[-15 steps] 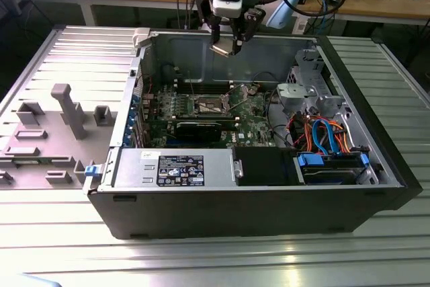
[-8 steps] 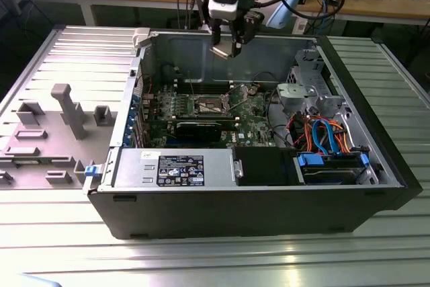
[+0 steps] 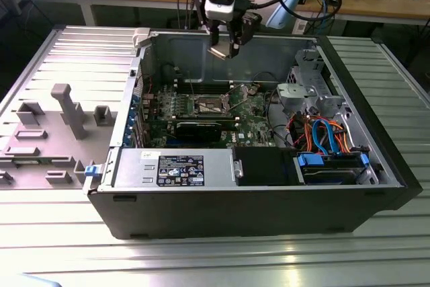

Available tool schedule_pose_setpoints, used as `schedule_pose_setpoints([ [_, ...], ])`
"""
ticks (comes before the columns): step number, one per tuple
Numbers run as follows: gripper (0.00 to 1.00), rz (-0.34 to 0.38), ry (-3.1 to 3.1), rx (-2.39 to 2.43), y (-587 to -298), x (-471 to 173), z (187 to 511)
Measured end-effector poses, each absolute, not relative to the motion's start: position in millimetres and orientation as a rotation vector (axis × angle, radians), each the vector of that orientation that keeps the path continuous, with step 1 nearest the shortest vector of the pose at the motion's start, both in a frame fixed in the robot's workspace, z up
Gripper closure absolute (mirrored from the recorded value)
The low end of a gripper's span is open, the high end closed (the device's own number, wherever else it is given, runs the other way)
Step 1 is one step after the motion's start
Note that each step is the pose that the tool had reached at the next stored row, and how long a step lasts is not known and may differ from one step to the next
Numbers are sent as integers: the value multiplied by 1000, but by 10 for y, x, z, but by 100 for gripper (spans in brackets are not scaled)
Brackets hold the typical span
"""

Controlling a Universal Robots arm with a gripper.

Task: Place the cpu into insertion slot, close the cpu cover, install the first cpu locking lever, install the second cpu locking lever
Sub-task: 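Place the cpu into insertion slot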

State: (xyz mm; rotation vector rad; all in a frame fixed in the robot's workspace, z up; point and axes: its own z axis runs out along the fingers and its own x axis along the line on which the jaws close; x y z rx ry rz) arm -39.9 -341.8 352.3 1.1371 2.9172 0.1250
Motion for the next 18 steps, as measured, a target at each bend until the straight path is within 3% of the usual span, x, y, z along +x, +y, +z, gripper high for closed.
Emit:
schedule_pose_setpoints([
  [18, 45, 124, 2870, 1245, -3418, -402, 3490],
])
